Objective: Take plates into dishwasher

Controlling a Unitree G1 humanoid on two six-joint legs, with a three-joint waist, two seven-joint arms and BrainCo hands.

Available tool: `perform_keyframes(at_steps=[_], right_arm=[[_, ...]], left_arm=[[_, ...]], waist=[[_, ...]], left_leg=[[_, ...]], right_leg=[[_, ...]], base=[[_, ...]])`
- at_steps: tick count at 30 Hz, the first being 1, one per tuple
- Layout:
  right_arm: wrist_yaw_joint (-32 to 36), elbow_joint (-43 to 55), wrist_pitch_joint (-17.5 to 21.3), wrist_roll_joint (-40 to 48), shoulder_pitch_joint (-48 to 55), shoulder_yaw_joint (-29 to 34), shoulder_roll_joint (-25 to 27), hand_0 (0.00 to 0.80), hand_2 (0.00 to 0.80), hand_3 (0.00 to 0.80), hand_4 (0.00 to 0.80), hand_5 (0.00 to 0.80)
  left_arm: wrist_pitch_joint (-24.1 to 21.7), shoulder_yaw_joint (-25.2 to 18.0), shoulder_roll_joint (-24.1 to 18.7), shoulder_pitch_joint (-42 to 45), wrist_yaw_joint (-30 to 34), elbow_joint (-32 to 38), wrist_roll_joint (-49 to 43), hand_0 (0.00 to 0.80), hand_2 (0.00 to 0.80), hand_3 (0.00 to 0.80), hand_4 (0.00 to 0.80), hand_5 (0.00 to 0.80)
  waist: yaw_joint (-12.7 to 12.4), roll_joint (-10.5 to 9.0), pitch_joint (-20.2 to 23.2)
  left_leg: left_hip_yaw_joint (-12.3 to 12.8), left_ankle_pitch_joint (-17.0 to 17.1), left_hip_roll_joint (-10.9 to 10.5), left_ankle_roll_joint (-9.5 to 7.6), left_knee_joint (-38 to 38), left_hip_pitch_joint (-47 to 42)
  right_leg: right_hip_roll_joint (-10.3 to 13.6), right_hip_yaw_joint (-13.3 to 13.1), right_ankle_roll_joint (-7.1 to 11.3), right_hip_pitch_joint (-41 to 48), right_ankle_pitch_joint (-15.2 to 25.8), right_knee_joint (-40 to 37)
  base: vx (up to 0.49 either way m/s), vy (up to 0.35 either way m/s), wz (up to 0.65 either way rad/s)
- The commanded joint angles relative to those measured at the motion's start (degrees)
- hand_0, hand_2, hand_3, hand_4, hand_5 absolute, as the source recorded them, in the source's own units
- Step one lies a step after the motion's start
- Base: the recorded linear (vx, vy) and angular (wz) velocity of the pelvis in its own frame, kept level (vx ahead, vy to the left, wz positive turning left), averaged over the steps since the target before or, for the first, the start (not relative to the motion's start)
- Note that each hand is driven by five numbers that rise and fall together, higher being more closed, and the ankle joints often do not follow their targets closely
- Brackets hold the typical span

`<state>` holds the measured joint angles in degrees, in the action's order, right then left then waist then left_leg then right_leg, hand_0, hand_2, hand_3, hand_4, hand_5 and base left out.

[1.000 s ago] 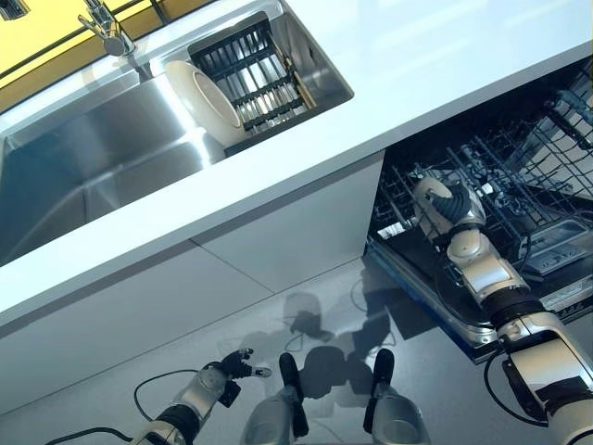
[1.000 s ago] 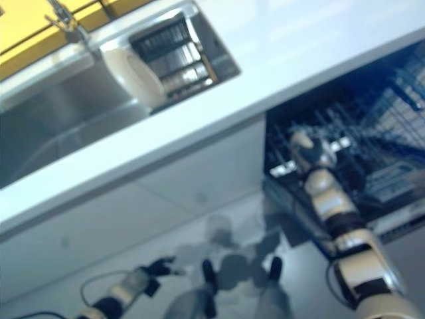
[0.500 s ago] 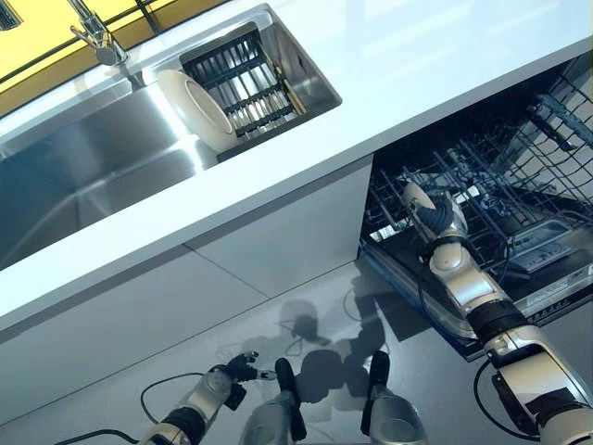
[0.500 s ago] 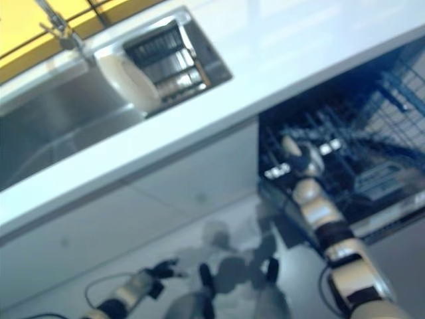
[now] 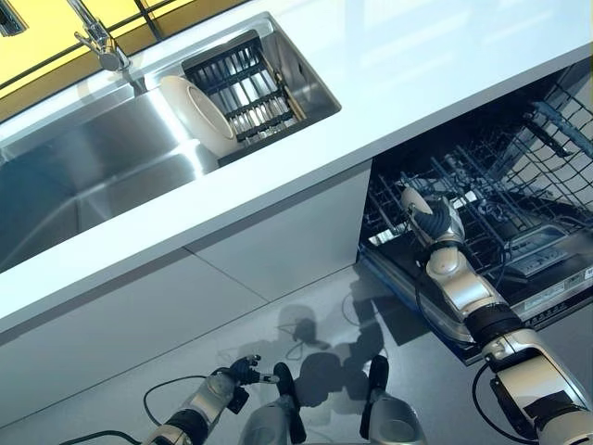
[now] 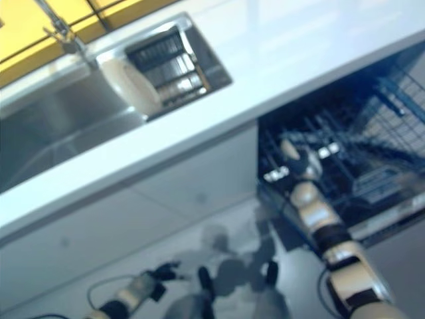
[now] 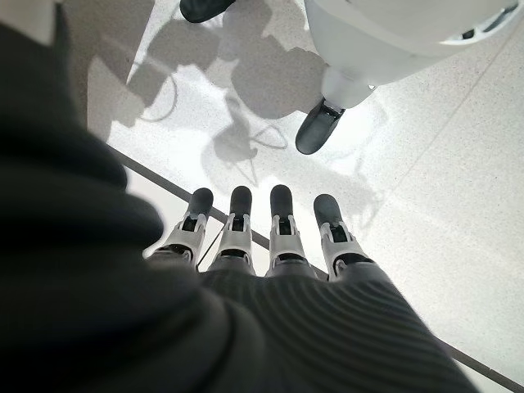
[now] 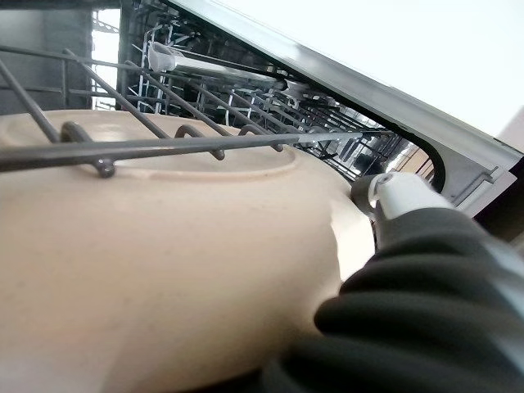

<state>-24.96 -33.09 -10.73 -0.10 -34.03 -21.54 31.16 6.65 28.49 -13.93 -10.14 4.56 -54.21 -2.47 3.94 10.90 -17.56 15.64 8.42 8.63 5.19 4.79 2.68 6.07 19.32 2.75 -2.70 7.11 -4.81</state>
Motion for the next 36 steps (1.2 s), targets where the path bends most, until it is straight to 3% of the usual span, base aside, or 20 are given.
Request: perform_keyframes(at_steps=[1,20,36], right_arm=[[4.24,2.09,0.78,2.90,2.18,-9.82,-12.45,0.000,0.000,0.000,0.000,0.000],[2.47,5.06,2.48,2.28,4.02,-8.74,-11.56,0.000,0.000,0.000,0.000,0.000],[-12.20,15.82,8.20,-3.23,5.71,2.24,-5.48,0.000,0.000,0.000,0.000,0.000]], left_arm=[[-0.36,1.65,-0.41,-3.98,-1.01,-2.82,1.19,0.000,0.000,0.000,0.000,0.000],[-0.43,1.43,0.33,-3.47,-1.59,-3.00,1.15,0.000,0.000,0.000,0.000,0.000],[-0.97,-0.88,0.25,-1.16,-2.31,-3.60,0.82,0.000,0.000,0.000,0.000,0.000]], waist=[[-1.05,-4.13,-1.55],[-0.39,-4.40,-1.03],[0.46,-5.62,-0.81]], left_leg=[[2.80,-0.45,0.03,2.69,0.21,-1.35],[3.43,-0.24,0.20,2.81,0.21,-1.68],[3.74,-0.91,0.76,2.42,0.21,-2.64]], right_leg=[[3.47,-1.20,0.77,-2.06,-5.84,6.55],[3.33,-1.59,0.87,-1.14,-5.57,5.53],[2.54,-2.25,1.23,-0.16,-5.46,5.11]], base=[[0.000,0.000,0.00],[0.000,0.000,0.00],[0.000,0.000,0.00]])
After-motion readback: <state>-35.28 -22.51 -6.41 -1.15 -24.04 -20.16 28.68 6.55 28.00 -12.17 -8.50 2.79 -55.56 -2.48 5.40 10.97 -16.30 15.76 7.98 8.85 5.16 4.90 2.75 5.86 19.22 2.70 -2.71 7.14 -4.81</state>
